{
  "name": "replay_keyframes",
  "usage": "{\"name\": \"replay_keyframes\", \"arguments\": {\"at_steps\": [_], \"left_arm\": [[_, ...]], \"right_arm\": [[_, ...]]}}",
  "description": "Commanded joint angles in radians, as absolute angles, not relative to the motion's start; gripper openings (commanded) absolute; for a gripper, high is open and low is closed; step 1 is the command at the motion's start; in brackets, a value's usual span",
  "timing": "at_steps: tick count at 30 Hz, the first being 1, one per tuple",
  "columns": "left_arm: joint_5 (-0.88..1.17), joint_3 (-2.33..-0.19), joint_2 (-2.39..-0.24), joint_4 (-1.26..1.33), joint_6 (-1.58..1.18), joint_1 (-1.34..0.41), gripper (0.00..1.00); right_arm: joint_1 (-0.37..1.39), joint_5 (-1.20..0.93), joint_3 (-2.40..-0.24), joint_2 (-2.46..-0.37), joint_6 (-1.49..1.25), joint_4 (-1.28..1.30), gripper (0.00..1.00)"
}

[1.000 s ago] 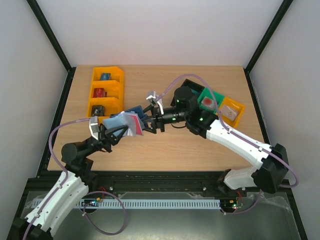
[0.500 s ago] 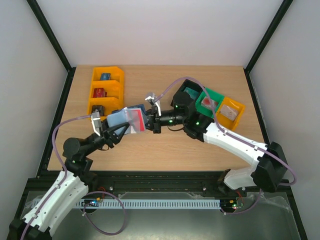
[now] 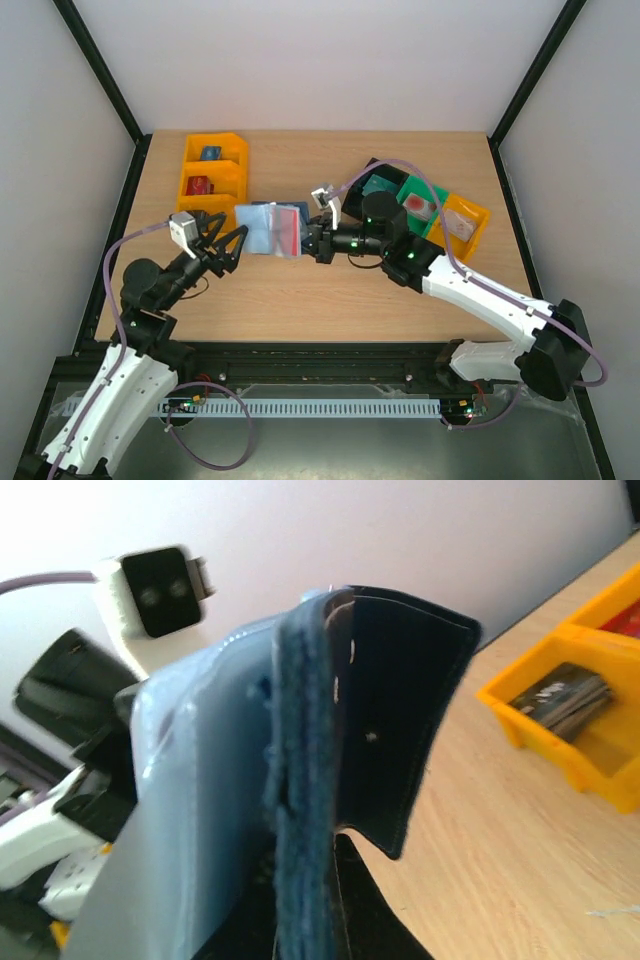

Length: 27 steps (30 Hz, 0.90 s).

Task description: Take the credit cards out of the card holder

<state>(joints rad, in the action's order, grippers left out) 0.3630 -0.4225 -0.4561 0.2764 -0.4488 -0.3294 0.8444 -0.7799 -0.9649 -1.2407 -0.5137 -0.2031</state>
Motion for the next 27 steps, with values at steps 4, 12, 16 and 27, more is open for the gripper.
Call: {"name": "replay_keyframes", "arguments": {"at_steps": [4,12,16,27], "left_arm": [[0.407,-0.544,-0.411,0.187,-0.147,-0.309,0.78],[0.474,-0.618,-0.398,0.165,0.015,-0.325,0.5],[0.375,-0.621,-0.502,0.097,0.005,-0.443,0.54],[0.189,-0.642,-0.612,-0.105,0.776,-0.755,0.87]], "right_arm": [[0.828,-0.644,-0.979,-1.261,-0.568,-0.175,0.02],[0.829,-0.62,-1.0,-1.307,-0.609,-0.226,0.02],[0.836,-0.619,-0.998,-1.32,-0.631,-0.252,0.02],[0.839,-0.677,-1.032,-1.38,-0.631,-0.275,0.02]]}}
